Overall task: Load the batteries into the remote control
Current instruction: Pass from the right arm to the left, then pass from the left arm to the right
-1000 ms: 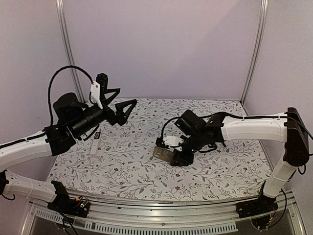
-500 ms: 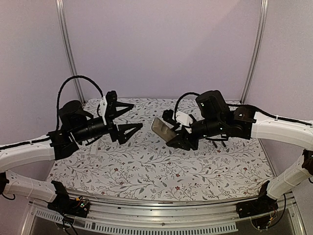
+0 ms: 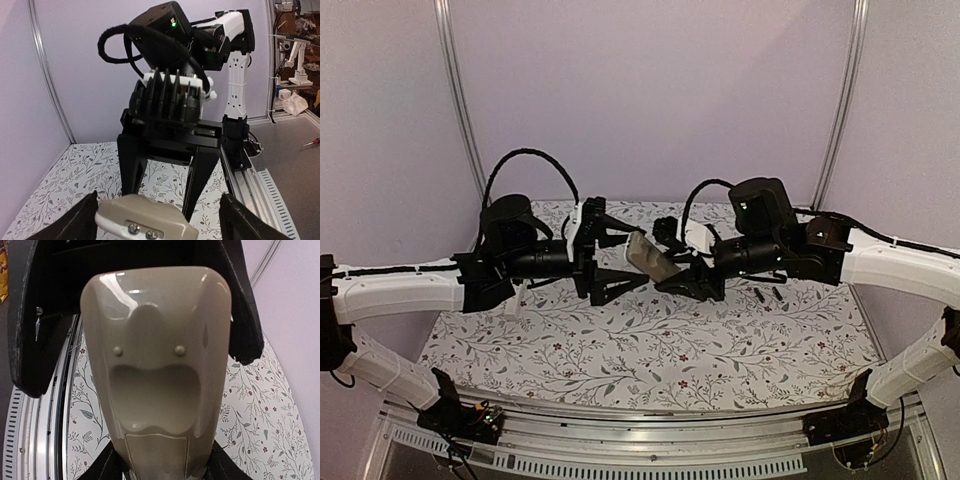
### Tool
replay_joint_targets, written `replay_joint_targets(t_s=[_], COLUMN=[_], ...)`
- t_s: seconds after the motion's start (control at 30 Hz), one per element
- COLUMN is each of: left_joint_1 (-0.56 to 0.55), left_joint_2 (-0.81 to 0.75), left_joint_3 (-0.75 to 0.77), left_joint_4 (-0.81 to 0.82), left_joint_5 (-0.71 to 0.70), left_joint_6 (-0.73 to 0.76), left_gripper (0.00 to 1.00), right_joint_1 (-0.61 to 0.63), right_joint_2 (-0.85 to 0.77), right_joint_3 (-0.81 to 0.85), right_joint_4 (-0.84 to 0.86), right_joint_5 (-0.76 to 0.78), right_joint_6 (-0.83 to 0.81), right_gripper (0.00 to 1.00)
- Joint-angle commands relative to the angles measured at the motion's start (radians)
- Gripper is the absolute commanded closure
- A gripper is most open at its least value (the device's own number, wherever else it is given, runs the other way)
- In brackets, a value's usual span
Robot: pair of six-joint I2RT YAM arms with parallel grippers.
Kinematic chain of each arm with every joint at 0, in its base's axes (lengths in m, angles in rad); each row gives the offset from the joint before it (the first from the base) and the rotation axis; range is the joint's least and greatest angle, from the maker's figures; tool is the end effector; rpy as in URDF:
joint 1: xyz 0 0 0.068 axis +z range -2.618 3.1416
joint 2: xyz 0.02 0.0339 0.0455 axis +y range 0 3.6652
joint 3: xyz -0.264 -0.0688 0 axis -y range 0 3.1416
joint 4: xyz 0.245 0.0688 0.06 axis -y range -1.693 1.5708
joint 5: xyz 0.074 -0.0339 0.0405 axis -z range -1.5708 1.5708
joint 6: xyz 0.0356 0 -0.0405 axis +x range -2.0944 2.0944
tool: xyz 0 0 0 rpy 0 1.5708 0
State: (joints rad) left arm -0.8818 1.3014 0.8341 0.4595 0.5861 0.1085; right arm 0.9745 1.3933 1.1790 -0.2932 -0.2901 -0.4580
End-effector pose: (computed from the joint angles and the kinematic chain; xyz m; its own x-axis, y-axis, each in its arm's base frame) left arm 0.1750 -0.2434 0.3104 0.1028 0.0171 -0.9946 0.9894 0.1015 0.1040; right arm 0.1713 0.2705 0.3273 0.1678 -0.5072 -0.8454 -0.9577 0.1193 -0.2617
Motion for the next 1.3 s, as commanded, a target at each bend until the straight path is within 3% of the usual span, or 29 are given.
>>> replay_joint_targets(t_s=[0.0, 0.1, 0.23, 0.47, 0.53, 0.7, 0.77, 0.9, 0.93, 1.03, 1.27], left_joint_1=[-0.029, -0.034, -0.04, -0.045, -0.045, -0.049, -0.05, -0.052, -0.052, -0.057, -0.115], left_joint_2=[0.015, 0.024, 0.045, 0.039, 0.039, 0.035, 0.027, -0.021, -0.036, -0.086, -0.135], left_joint_3=[0.05, 0.057, 0.08, 0.088, 0.089, 0.085, 0.081, 0.055, 0.046, 0.024, -0.016], left_joint_4=[0.05, 0.065, 0.024, -0.018, -0.021, -0.006, 0.002, 0.041, 0.055, 0.103, 0.258], left_joint_5=[0.036, 0.057, 0.068, 0.053, 0.046, 0.032, 0.002, -0.123, -0.167, -0.323, -0.643], left_joint_6=[0.035, 0.045, 0.057, 0.088, 0.089, 0.088, 0.094, 0.152, 0.176, 0.28, 0.603], left_gripper=[0.21, 0.26, 0.46, 0.43, 0.46, 0.85, 1.0, 1.0, 1.0, 1.0, 1.0], right_joint_1=[0.009, 0.011, 0.012, 0.012, 0.012, 0.012, 0.012, 0.011, 0.008, -0.019, -0.125], right_joint_2=[-0.016, -0.027, -0.037, -0.048, -0.05, -0.054, -0.051, -0.034, -0.031, -0.03, -0.059], right_joint_3=[0.008, -0.004, -0.01, -0.016, -0.019, -0.024, -0.024, -0.011, -0.007, 0.014, 0.094], right_joint_4=[0.031, 0.051, 0.07, 0.082, 0.089, 0.096, 0.103, 0.112, 0.113, 0.116, 0.126], right_joint_5=[-0.032, -0.05, -0.055, -0.066, -0.067, -0.061, -0.032, 0.157, 0.186, 0.25, 0.135], right_joint_6=[-0.036, -0.046, -0.054, -0.061, -0.061, -0.051, -0.036, 0.038, 0.068, 0.165, 0.447], right_gripper=[1.0, 1.0, 1.0, 1.0, 1.0, 0.99, 0.88, 0.4, 0.35, 0.04, 0.01])
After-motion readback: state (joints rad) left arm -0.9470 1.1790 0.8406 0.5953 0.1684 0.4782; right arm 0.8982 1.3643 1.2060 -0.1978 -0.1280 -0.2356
